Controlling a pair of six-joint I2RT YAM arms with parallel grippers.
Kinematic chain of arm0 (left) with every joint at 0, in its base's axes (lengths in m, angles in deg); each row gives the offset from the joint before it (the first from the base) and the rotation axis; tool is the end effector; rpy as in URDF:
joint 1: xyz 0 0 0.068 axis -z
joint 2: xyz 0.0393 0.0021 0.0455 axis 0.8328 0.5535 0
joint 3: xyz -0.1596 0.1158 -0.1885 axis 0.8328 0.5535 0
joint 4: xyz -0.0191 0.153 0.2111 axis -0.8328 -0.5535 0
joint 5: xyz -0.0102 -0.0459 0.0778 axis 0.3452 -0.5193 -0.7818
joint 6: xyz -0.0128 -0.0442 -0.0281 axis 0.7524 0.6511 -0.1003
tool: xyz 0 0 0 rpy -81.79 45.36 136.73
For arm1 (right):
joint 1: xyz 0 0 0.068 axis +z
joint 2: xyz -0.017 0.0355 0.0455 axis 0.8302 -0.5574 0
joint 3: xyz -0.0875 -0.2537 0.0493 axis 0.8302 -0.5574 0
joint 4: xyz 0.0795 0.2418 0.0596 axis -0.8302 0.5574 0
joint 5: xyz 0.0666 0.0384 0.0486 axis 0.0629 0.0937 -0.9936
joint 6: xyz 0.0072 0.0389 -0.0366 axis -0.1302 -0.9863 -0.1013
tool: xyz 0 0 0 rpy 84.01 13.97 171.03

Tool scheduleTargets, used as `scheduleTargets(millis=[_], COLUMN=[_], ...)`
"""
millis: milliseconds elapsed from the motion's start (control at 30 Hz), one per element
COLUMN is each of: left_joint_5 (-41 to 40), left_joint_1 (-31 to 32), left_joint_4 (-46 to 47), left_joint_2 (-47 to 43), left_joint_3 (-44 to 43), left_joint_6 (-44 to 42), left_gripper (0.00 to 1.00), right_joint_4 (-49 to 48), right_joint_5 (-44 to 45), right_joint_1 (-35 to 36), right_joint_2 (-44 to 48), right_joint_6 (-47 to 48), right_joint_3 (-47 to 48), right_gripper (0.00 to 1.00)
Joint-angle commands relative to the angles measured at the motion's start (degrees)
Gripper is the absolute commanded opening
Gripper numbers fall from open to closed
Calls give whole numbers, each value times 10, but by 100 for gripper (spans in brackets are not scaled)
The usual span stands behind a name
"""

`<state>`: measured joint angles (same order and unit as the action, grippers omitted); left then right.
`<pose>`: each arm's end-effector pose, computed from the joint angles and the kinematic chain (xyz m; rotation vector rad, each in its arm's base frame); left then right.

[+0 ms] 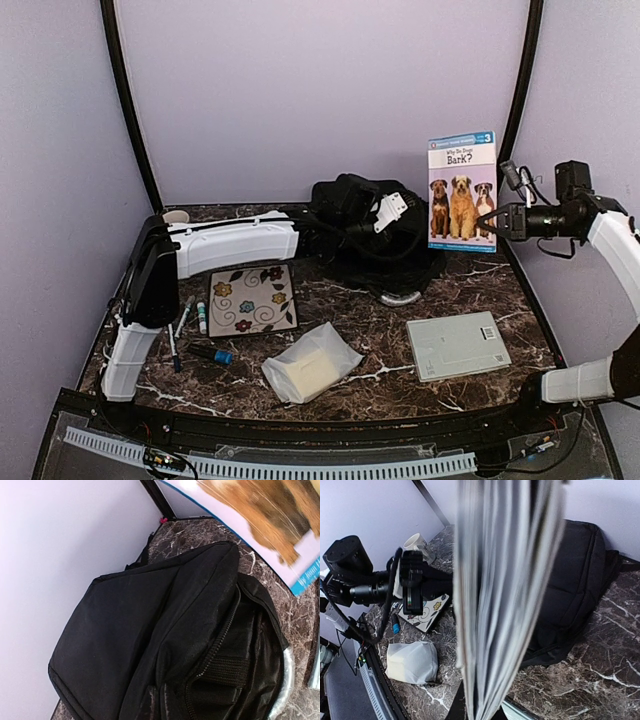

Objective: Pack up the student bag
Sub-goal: Pick up the largest pocket of the bag from the student bag, then place the book in the largest pocket of the bag.

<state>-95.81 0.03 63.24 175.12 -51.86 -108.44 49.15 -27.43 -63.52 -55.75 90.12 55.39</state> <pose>0.3070 -0.4457 0.2770 1.1362 1.5637 -0.1000 0.2316 -0.0011 0.3488 -0.5205 2.0368 0.8795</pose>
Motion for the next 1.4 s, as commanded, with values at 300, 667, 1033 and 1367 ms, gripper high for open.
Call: scheduleTargets(millis=[300, 667, 1033, 1367], left_joint_5=[20, -34, -62, -42], left_joint_1=[-44, -46, -66, -71], left_joint_4=[89, 187, 255, 271], left_joint_2=[-65, -99, -113, -119], left_joint_3=[45, 117, 154, 141], left_joint_6=[112, 159, 219, 221], left_gripper=[0, 0, 0, 0], right_joint_4=[-137, 48, 187, 51], right_joint_5=[9, -95, -178, -171], right_joint_1=[2, 43, 142, 175], right_joint_2=[-154, -104, -116, -124], right_joint_6=[-73, -4, 106, -39], right_joint_3=[142, 85, -27, -143], right_gripper=[0, 0, 0, 0])
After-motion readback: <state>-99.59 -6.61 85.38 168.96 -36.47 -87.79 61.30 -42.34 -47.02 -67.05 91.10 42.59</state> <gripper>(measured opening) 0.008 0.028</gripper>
